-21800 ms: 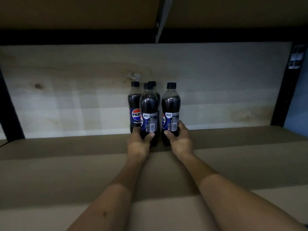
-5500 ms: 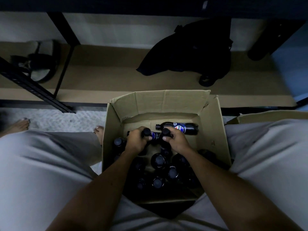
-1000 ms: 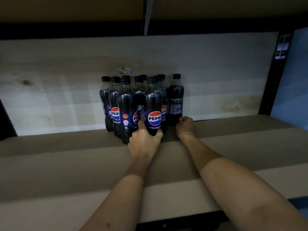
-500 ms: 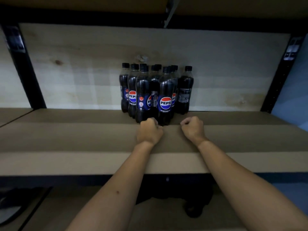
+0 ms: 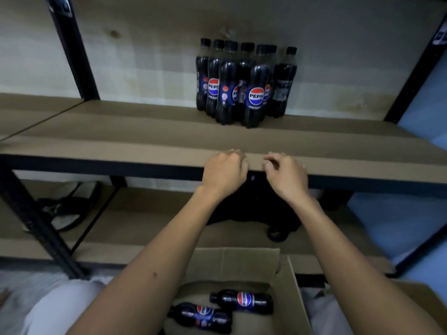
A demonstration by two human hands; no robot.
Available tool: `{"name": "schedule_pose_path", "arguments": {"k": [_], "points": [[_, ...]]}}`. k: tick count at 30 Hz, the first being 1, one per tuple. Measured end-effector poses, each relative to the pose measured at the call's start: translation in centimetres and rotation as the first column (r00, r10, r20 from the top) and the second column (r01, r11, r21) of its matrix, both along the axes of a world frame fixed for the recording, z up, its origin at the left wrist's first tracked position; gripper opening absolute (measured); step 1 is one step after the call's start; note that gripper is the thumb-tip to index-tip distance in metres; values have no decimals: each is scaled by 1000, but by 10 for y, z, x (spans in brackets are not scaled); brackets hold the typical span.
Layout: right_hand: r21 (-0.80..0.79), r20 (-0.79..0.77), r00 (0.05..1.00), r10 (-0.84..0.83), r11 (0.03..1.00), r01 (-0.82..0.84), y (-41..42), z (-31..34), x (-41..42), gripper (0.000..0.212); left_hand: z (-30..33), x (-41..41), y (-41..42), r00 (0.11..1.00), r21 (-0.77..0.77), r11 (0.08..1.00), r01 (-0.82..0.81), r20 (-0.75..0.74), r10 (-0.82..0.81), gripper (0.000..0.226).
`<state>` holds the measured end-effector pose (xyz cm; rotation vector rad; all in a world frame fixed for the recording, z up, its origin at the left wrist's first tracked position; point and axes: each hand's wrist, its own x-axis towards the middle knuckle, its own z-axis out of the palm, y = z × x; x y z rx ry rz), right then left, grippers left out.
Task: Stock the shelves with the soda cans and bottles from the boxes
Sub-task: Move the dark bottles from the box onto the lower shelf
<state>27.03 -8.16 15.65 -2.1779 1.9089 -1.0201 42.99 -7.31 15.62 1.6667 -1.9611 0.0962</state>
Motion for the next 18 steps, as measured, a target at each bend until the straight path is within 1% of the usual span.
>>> {"name": "schedule_pose_path", "arguments": {"k": [1, 2, 3, 4, 5, 7, 8, 9, 10, 11, 13, 14, 16, 17, 18], "points": [[-98, 27, 999, 26, 995, -23, 12, -10, 3, 27, -9, 2, 11, 999, -76, 996, 43, 6, -43, 41], [-177, 57, 997, 56, 983, -45, 24, -22, 4, 29, -20, 4, 21, 997, -121, 990, 76, 27, -73, 42], [-214, 88, 992, 86, 975, -66, 35, -33, 5, 31, -30, 6, 31, 994, -147, 984, 100, 57, -92, 47], [-218, 131, 984, 119, 972, -88, 46, -44, 6, 34, -40, 7, 40, 992, -150, 982, 113, 80, -102, 55], [-210, 181, 972, 152, 971, -113, 57, -55, 8, 36, -50, 8, 49, 991, -152, 981, 123, 70, -113, 60], [-176, 273, 945, 180, 975, -134, 74, -78, 12, 35, -70, 10, 67, 989, -154, 978, 140, -17, -144, 55], [-131, 305, 937, 173, 982, -139, 82, -90, 15, 35, -82, 12, 76, 987, -118, 984, 137, -65, -145, 52], [-68, 324, 932, 159, 987, -145, 89, -103, 16, 35, -97, 14, 83, 985, -35, 991, 128, -115, -131, 50], [11, 328, 934, 140, 988, -152, 96, -117, 17, 35, -113, 17, 90, 983, 81, 990, 115, -154, -101, 48], [106, 318, 941, 114, 982, -154, 103, -130, 17, 35, -130, 19, 97, 983, 212, 972, 98, -173, -61, 46], [338, 262, 962, 72, 927, -162, 115, -155, 17, 34, -160, 24, 111, 986, 468, 882, 51, -164, 30, 39], [457, 227, 971, 75, 872, -175, 119, -167, 16, 34, -174, 24, 119, 986, 570, 820, 57, -162, 44, 37], [671, 134, 984, 116, 720, -177, 125, -190, 14, 34, -199, 23, 137, 981, 691, 711, 132, -191, 4, 35], [754, 64, 987, 148, 640, -145, 129, -200, 11, 35, -212, 23, 147, 978, 740, 649, 176, -205, -31, 34], [821, -19, 982, 189, 564, -92, 135, -208, 8, 38, -225, 22, 157, 975, 799, 564, 209, -212, -62, 35]]}}
